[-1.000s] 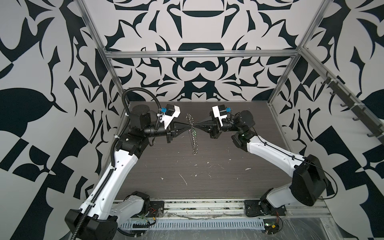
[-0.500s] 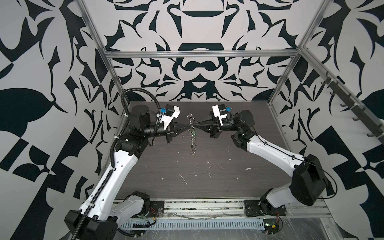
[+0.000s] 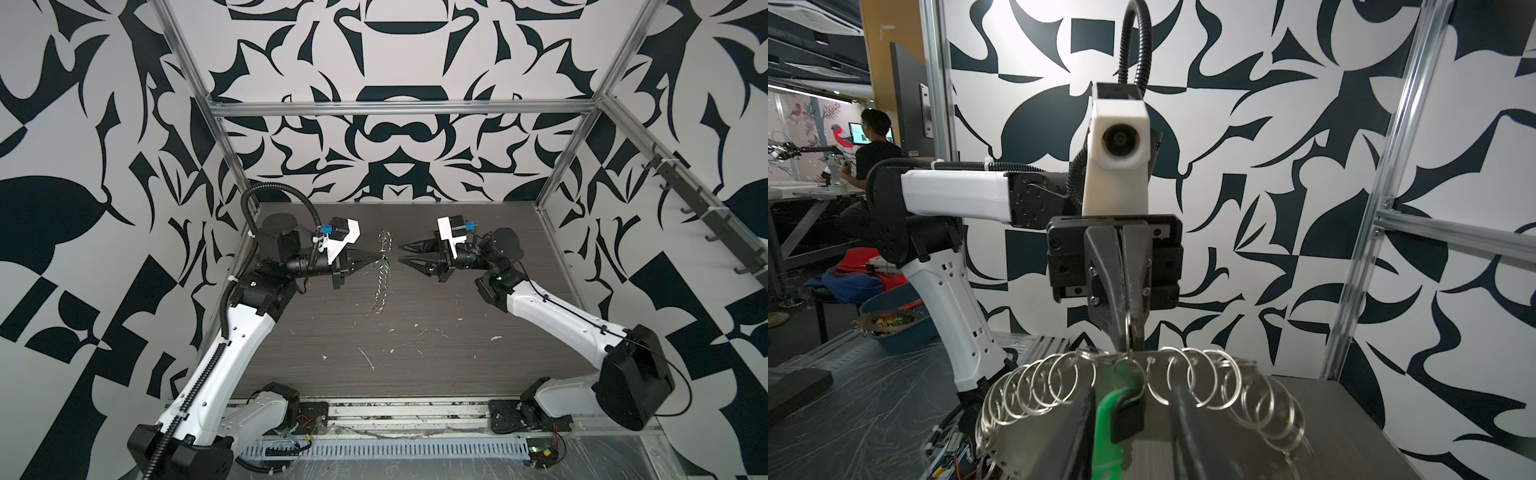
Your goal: Remove the keys from the keyring
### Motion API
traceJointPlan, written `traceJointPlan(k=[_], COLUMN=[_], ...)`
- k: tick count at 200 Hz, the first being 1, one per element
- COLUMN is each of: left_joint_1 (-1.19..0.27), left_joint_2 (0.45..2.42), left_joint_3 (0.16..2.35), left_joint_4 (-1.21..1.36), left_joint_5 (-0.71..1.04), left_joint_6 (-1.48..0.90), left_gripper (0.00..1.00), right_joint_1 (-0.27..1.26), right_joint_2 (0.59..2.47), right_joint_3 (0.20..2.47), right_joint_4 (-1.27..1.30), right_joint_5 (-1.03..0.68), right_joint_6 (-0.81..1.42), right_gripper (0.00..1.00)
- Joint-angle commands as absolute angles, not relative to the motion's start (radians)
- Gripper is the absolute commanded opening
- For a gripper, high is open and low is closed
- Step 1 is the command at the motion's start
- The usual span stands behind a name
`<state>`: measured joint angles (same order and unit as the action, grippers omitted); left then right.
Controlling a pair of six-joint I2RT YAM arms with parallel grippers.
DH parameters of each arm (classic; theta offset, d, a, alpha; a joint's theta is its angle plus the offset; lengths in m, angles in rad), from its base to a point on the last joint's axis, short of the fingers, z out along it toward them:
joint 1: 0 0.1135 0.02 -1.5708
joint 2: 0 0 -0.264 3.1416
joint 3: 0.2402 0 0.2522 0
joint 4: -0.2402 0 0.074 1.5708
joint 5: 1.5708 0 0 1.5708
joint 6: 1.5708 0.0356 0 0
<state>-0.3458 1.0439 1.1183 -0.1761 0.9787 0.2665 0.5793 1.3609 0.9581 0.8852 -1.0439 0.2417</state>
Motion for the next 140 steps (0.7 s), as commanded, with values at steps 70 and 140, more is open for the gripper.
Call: traceJointPlan(k=[70, 140], left_joint_1=[-0.342, -0.341], left_joint_2=[1.012, 0.998], left_joint_3=[1.086, 1.081], left_joint_4=[-0.095, -0.112], left_joint_5=[0.953, 0.946], left_joint_6=[0.264, 0.267], left_gripper=[0.00, 0.00], right_joint_1=[0.656, 0.657], right_joint_2=[1.337, 1.405], right_joint_3=[0.929, 1.023], right_joint_4=[0.702, 0.665], right_joint_5=[-0.956, -0.940], right_joint_6=[0.049, -0.010], right_gripper=[0.49, 0.46])
